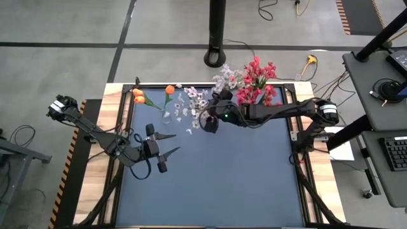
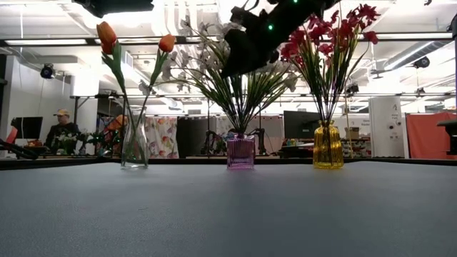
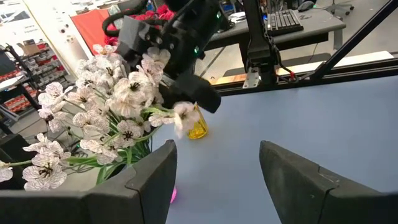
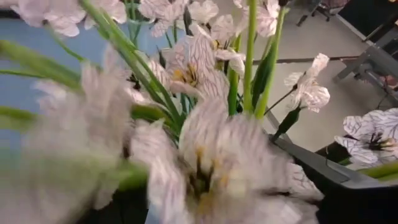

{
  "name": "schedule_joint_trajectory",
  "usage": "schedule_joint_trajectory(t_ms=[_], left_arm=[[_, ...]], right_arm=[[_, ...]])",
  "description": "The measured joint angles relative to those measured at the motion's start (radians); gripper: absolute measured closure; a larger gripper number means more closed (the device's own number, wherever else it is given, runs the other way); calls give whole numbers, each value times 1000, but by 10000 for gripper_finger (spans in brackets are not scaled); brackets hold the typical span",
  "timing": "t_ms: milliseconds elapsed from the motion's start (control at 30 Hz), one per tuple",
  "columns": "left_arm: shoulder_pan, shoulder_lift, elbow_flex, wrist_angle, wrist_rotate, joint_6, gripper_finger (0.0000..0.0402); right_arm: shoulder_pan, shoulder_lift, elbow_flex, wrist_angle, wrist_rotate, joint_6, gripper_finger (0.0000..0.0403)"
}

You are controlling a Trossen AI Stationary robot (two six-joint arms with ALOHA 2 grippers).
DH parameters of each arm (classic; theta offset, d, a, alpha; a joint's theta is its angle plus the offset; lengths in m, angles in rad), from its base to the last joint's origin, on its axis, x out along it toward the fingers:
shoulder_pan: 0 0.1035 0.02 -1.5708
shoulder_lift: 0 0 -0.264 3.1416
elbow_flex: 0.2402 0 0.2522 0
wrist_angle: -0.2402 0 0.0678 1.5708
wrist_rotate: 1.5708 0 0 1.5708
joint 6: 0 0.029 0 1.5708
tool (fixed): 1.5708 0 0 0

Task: Sort flowers into vase by color
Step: Put the white flowers into the pink vase, then return to Home Position

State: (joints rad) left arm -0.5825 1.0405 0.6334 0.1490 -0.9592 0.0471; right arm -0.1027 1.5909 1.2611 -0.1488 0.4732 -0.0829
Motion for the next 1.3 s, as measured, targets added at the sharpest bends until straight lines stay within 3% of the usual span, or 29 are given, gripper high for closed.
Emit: schedule_joint_trajectory(t_ms=[267, 1000, 1300], left_arm=[[0, 0, 0, 0, 0, 0, 190], [0, 0, 0, 0, 0, 0, 190], [0, 0, 0, -1, 0, 0, 190]], right_arm=[[14, 0, 101, -185, 0, 32, 118], [63, -1, 269, -361, 0, 47, 74], [85, -1, 350, -509, -2, 90, 62]])
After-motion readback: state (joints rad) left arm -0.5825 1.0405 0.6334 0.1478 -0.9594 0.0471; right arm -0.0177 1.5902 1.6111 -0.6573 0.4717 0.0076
